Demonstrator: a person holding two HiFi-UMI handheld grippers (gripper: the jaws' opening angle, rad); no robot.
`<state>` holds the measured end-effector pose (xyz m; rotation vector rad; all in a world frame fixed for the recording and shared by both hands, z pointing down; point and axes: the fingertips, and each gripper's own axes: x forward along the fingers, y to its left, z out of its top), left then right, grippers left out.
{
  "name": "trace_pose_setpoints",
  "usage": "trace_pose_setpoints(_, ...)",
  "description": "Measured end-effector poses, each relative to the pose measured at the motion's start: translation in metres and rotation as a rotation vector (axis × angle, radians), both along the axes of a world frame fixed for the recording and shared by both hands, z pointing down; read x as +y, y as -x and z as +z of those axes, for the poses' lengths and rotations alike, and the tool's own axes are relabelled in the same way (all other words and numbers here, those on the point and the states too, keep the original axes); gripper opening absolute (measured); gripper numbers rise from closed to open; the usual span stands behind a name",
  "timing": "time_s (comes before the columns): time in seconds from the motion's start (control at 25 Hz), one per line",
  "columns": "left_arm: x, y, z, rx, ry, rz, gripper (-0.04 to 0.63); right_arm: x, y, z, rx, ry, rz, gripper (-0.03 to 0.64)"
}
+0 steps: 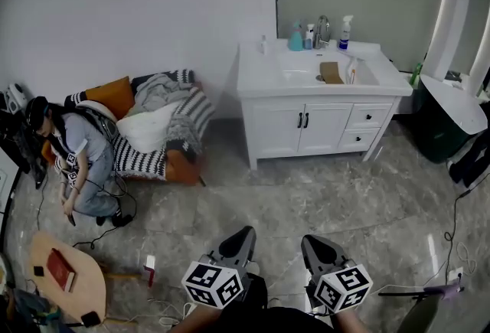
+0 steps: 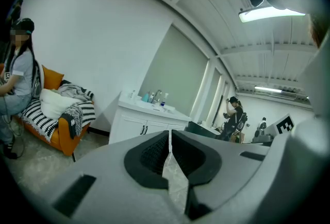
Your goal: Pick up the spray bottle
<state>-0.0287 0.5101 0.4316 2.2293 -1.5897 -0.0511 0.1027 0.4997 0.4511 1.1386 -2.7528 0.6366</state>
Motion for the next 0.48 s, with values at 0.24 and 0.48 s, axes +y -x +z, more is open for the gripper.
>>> trace_pose_setpoints(0.24, -0.033, 0.012, 0.005, 0.014, 0.015, 0.022, 0.020, -0.033, 0.013, 0.000, 0.004, 0.009, 0.015, 0.008)
trace_pose_setpoints(0.48, -0.072, 0.025, 0.003, 0.026, 0.016, 0.050, 0.020, -0.067, 0.028, -0.005, 0.018, 0.005, 0.030, 0.008)
